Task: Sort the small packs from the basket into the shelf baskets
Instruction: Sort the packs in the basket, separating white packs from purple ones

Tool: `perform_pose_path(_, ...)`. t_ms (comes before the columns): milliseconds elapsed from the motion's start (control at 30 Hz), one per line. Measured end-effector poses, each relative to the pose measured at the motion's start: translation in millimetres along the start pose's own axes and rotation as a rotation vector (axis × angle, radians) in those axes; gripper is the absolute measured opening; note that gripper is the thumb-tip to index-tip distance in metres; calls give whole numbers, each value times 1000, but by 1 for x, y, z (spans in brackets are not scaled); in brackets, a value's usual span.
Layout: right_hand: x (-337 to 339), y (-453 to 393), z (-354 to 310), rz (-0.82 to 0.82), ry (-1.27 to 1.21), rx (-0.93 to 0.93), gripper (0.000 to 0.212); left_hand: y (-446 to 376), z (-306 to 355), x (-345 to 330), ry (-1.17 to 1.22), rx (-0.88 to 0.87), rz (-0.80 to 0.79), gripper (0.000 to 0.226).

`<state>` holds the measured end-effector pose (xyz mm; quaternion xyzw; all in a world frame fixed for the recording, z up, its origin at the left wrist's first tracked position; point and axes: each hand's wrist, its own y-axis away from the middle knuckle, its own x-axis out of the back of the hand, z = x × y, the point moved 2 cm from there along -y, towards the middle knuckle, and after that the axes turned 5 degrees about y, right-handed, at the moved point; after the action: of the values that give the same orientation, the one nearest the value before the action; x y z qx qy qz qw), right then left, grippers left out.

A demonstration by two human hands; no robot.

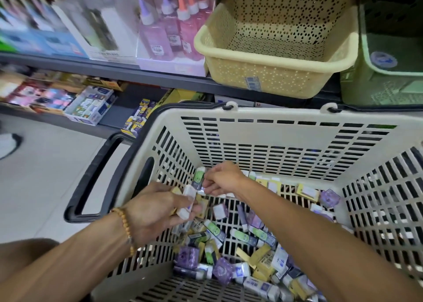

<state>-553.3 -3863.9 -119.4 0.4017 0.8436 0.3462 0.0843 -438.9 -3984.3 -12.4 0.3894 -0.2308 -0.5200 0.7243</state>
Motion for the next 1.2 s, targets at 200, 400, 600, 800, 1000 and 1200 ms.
perform_pose_path(200, 1, 18, -4, -136, -28, 98, 31, -1, 4, -5, -152, -133, 79, 19)
perform_pose_path(400, 15, 44, -20, -297, -138, 256, 21, -6, 8, -11, -247, -197, 90, 14)
perform_pose_path(600, 30, 40, -3, -329, -103, 176, 11, -12, 5, -13, -103, -180, 86, 7)
perform_pose_path(800, 27, 13, 12, 1, 24, 41, 10, -13, -1, -5, -125, -146, 98, 21)
perform_pose_path(1000, 3, 1, -6, -9, 57, 18, 12, -5, -2, -4, -267, -216, 83, 16)
perform_pose_path(1200, 22, 42, -19, -223, 60, 69, 38, -11, 9, -15, -347, -334, 182, 7)
